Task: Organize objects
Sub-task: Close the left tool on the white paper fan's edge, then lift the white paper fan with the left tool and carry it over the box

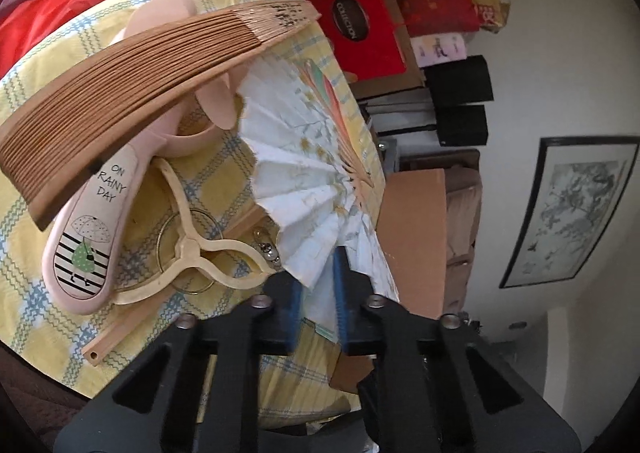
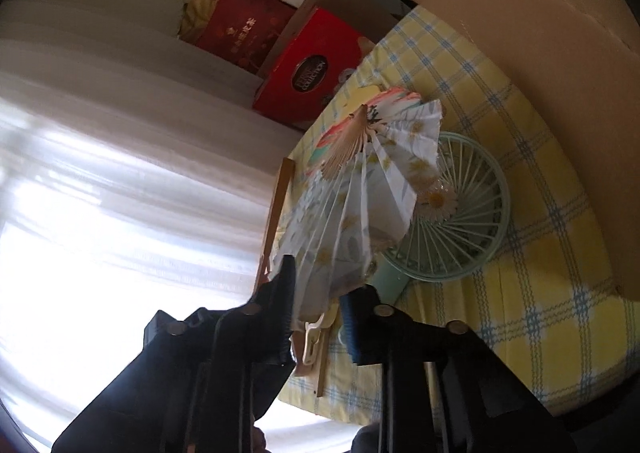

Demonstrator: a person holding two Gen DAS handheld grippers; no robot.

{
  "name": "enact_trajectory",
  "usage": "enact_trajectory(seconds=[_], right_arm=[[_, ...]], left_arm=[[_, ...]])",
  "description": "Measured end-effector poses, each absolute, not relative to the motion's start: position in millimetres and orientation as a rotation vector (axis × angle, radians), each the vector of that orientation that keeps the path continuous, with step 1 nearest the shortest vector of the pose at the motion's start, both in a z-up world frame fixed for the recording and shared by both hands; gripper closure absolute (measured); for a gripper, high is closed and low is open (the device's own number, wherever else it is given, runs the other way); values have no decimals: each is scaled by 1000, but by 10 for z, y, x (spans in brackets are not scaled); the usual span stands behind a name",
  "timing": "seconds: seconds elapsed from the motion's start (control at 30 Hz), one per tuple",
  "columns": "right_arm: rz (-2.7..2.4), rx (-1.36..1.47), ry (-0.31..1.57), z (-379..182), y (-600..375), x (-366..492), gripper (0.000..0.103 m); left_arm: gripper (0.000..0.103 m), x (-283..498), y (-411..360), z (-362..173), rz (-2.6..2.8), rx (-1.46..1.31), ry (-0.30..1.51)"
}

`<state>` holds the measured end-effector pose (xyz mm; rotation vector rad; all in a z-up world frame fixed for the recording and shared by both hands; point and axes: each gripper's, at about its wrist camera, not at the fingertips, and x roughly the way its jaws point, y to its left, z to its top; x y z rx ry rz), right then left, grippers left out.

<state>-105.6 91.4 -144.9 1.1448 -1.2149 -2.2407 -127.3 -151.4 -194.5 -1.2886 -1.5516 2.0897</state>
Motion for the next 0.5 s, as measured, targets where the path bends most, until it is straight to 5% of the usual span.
enact_trajectory(seconds=[0.5], right_arm=[[-2400,887,-979,-762,951,-792,94]], left_arm=[[102,-1222,-1343,-1076,2143,-1085,-1331]])
